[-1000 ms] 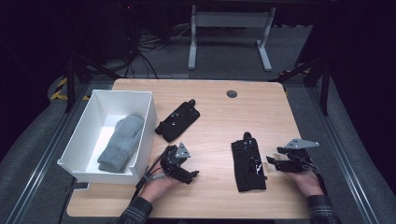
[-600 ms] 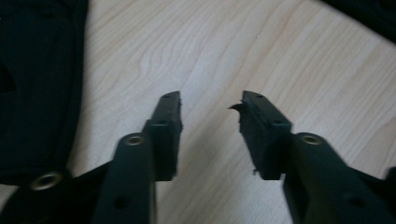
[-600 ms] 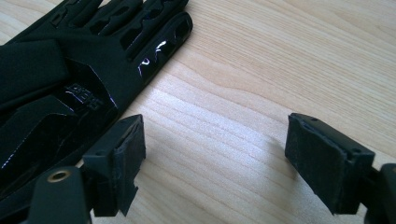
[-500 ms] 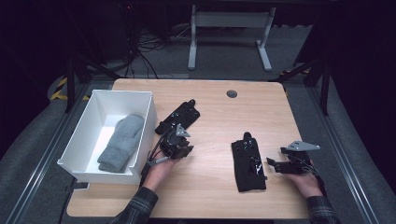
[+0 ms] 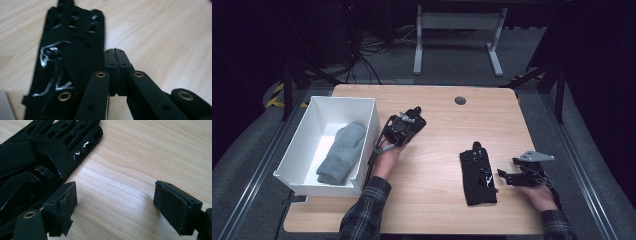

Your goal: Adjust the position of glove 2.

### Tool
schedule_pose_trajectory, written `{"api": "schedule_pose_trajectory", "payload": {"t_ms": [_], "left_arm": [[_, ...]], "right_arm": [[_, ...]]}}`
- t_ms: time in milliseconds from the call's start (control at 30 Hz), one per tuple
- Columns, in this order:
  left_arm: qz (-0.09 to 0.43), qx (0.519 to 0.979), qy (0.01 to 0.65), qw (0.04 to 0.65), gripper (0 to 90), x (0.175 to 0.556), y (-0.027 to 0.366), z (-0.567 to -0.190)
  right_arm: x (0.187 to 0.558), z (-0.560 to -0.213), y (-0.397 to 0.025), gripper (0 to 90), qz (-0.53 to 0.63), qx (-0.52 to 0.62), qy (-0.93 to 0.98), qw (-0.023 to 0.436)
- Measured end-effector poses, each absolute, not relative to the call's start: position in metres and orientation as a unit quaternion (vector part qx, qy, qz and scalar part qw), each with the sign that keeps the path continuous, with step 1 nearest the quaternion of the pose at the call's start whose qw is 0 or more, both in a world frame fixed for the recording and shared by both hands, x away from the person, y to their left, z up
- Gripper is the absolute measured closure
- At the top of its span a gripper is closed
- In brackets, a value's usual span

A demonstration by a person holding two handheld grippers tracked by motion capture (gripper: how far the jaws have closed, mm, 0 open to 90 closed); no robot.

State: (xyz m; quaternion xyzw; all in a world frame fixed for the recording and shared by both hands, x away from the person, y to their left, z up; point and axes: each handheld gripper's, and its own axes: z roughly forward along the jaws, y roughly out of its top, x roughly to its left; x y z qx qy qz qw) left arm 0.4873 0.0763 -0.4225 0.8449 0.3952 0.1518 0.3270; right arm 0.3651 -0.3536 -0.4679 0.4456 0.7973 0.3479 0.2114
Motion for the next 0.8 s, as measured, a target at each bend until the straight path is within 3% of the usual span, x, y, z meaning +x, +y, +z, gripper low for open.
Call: {"api": "schedule_pose_trajectory", "payload": {"t_ms": [400,800], "left_arm": [[0.138,0.841,0.429,0.300,89.8,0.520,0.079,-0.449],[0.104,0.848,0.405,0.325,89.9,0.500,0.074,-0.455]], "right_arm": [[0.365,-0.468,-0.354,19.3,0.348,0.445,0.798,0.211],[0.365,-0.468,-0.354,19.2,0.348,0.445,0.798,0.211]]}}
